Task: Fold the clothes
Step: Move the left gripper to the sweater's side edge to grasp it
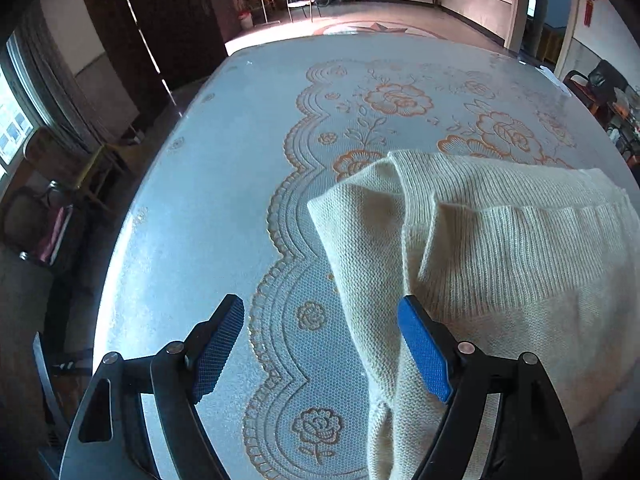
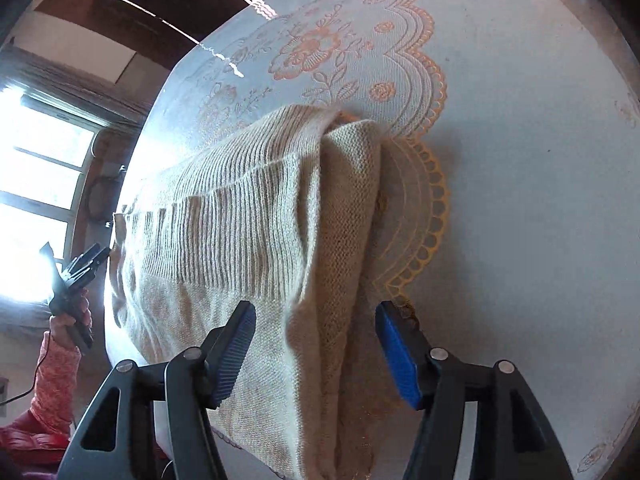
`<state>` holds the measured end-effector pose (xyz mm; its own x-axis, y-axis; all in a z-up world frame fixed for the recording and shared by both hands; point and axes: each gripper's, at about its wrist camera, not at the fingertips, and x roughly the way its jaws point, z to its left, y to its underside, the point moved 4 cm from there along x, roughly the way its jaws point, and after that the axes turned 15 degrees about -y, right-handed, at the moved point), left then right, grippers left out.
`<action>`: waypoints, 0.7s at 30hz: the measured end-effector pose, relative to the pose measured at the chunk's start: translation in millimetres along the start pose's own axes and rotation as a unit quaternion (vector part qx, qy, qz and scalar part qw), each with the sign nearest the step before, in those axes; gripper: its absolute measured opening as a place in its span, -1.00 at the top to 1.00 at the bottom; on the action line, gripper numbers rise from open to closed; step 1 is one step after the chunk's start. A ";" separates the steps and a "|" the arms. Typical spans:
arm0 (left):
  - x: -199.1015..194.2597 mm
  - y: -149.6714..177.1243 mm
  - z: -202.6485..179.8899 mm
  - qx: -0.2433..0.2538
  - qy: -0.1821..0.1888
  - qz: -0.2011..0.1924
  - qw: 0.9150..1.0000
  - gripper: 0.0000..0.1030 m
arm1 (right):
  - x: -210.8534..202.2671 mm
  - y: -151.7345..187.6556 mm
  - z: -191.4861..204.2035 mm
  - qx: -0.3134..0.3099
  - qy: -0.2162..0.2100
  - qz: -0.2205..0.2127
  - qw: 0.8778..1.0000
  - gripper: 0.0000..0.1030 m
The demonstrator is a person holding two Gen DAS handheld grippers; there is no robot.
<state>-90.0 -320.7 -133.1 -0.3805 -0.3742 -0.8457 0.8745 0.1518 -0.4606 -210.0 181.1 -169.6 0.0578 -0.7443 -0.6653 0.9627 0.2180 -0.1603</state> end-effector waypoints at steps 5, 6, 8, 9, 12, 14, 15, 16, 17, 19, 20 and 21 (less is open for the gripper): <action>16.5 4.6 -2.8 -0.028 0.076 0.044 0.996 -0.56 | 7.3 -6.8 -1.4 0.015 -0.031 0.003 0.999 -0.39; 18.3 4.7 -4.5 -0.030 0.088 0.050 0.994 -0.56 | 8.7 -7.9 -1.0 0.017 -0.035 0.005 0.999 -0.39; 18.5 3.9 -10.9 -0.028 0.103 0.053 0.993 -0.56 | 12.0 -9.2 0.6 0.016 -0.045 0.010 0.999 -0.40; 18.1 3.4 -13.2 -0.023 0.108 0.052 0.993 -0.56 | 13.5 -9.6 1.3 0.016 -0.049 0.012 0.999 -0.40; 17.4 -0.2 -13.4 -0.013 0.105 0.049 0.993 -0.57 | 13.5 -11.9 1.6 0.024 -0.058 0.008 0.998 -0.40; 17.2 -4.1 -2.2 -0.030 0.106 0.045 0.993 -0.57 | 14.7 -14.3 -0.6 0.033 -0.065 0.003 0.997 -0.40; 16.3 -5.4 4.5 -0.050 0.125 0.047 0.990 -0.56 | 14.7 -14.0 -0.3 0.033 -0.066 0.004 0.997 -0.39; 15.4 -6.8 11.2 -0.070 0.144 0.049 0.986 -0.56 | 14.6 -13.8 -0.1 0.033 -0.066 0.004 0.997 -0.38; 14.5 -8.1 16.9 -0.088 0.164 0.051 0.981 -0.56 | 15.0 -14.1 0.2 0.032 -0.066 0.005 0.997 -0.38; 13.2 -9.8 18.3 -0.103 0.205 0.059 0.972 -0.57 | 14.6 -15.1 0.2 0.029 -0.066 0.010 0.997 -0.39; 13.6 -9.5 13.5 -0.093 0.216 0.064 0.970 -0.56 | 15.3 -15.8 0.7 0.027 -0.067 0.013 0.997 -0.40; 14.9 -8.5 6.5 -0.077 0.224 0.071 0.969 -0.56 | 15.9 -16.5 1.2 0.024 -0.069 0.016 0.997 -0.40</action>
<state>-101.1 -333.5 -140.0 -0.3820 0.0901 -0.9198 0.8854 0.3210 -0.3363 -224.6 164.9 -176.7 0.1204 -0.8183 -0.5620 0.9714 0.2138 -0.1032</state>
